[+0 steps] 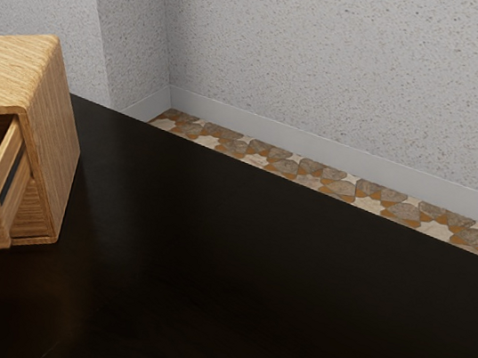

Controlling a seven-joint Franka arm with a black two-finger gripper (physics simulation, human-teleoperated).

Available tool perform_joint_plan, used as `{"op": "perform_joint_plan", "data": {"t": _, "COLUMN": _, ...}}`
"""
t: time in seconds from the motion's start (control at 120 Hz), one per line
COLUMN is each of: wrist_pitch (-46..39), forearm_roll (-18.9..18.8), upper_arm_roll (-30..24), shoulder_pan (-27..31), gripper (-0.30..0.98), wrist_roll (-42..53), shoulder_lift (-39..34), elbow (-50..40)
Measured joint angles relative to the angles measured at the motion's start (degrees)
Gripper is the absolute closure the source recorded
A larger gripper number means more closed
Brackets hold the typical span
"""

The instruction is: Push the drawer handle with one arm to close the drawer

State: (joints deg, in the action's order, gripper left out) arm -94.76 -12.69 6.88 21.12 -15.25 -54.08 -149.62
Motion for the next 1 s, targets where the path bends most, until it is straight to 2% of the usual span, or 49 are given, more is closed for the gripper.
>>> {"op": "perform_joint_plan", "data": {"t": 0.2, "wrist_pitch": -2.59, "forearm_roll": -1.38, "upper_arm_roll": 2.47, "shoulder_pan": 0.66, "gripper": 0.72, "wrist_roll": 0.25, "shoulder_lift": 0.29, "elbow": -0.03}}
{"op": "perform_joint_plan", "data": {"t": 0.458, "wrist_pitch": -8.59, "forearm_roll": -3.49, "upper_arm_roll": 6.11, "shoulder_pan": 0.62, "gripper": 0.72, "wrist_roll": 0.74, "shoulder_lift": 4.70, "elbow": 0.30}}
{"op": "perform_joint_plan", "data": {"t": 0.792, "wrist_pitch": -17.80, "forearm_roll": -2.69, "upper_arm_roll": 6.74, "shoulder_pan": 0.07, "gripper": 0.73, "wrist_roll": 2.76, "shoulder_lift": 10.46, "elbow": 3.83}}
{"op": "perform_joint_plan", "data": {"t": 1.0, "wrist_pitch": -22.33, "forearm_roll": -1.41, "upper_arm_roll": 6.90, "shoulder_pan": 0.14, "gripper": 0.73, "wrist_roll": 4.28, "shoulder_lift": 16.50, "elbow": 6.59}}
